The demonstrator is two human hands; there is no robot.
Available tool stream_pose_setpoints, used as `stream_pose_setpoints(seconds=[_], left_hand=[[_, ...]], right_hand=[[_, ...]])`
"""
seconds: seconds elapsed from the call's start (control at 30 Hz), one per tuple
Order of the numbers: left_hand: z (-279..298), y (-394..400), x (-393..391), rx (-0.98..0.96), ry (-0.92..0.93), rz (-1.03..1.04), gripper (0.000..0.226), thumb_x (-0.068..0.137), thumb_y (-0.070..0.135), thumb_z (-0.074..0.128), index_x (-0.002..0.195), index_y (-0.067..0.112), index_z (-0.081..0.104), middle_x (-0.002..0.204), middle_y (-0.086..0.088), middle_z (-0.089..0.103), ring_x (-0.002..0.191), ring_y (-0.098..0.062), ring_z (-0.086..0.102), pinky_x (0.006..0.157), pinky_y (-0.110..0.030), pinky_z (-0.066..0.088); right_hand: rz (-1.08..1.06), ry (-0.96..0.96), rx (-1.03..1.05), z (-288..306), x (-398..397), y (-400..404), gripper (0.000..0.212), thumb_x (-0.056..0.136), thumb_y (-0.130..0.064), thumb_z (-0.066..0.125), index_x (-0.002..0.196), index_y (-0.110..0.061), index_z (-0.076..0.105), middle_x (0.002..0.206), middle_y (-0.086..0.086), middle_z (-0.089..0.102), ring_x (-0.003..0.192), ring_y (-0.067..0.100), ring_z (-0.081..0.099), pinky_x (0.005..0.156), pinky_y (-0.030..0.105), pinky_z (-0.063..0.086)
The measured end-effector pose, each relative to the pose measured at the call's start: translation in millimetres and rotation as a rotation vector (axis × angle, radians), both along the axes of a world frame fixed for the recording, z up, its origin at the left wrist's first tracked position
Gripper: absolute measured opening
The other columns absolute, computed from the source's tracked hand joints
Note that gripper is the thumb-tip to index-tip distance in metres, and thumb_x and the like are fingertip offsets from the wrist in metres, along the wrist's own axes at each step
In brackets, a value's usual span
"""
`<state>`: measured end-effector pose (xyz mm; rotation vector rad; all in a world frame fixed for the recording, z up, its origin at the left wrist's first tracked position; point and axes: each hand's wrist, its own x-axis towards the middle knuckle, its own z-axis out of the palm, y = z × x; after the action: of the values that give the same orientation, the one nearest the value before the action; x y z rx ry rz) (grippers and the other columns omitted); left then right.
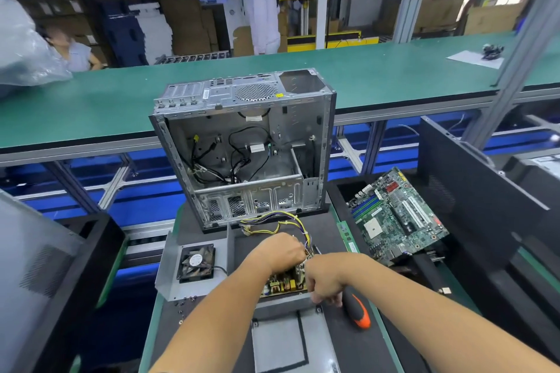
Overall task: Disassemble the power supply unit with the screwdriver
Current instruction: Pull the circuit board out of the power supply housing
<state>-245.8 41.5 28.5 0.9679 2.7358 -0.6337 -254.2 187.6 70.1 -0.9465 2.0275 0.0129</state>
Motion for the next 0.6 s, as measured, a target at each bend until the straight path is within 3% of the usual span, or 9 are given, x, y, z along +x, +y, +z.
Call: stream_pose_setpoints(seconds=[0.13,0.3,0.47,0.6], left_hand=[[1.6,0.3,1.6,0.002,-0.007,0.02,0.024,0.089,-0.004,0.045,0.1,0.002,0.065,0.106,-0.013,0.066,0.099,-0.035,0.062,0.072,-0.042,0.048],[4.4,4.2,4.5,0.014,-0.018,0.05,0.024,0.087,-0.005,0.046,0.101,0.001,0.064,0.108,-0.015,0.066,0.099,-0.036,0.061,0.075,-0.044,0.048],[6.7,6.4,7.6,0.049,-0.04,0.077,0.024,0.085,-0.008,0.047,0.1,-0.001,0.064,0.105,-0.017,0.065,0.096,-0.037,0.062,0.066,-0.042,0.042],[9.3,8.0,11.4,0.099,-0.061,0.117,0.025,0.086,-0.009,0.047,0.104,-0.002,0.063,0.107,-0.02,0.062,0.097,-0.04,0.062,0.074,-0.049,0.051]], right_hand=[[-0.001,0.019,0.023,0.9,1.3,-1.7,0.02,0.088,-0.009,0.054,0.091,0.003,0.069,0.08,0.014,0.071,0.049,0.016,0.063,0.075,0.03,0.057],[-0.004,0.025,0.042,1.0,1.7,-3.3,0.014,0.086,-0.009,0.055,0.079,-0.004,0.065,0.075,0.011,0.069,0.051,0.021,0.064,0.08,0.037,0.06],[-0.015,0.02,0.052,0.2,1.6,-4.7,0.012,0.087,-0.01,0.056,0.081,-0.004,0.065,0.08,0.014,0.07,0.048,0.018,0.063,0.08,0.038,0.06],[-0.038,0.027,0.06,0.2,0.8,-5.4,0.014,0.088,-0.011,0.058,0.091,-0.001,0.068,0.087,0.017,0.072,0.051,0.019,0.063,0.078,0.036,0.059]])
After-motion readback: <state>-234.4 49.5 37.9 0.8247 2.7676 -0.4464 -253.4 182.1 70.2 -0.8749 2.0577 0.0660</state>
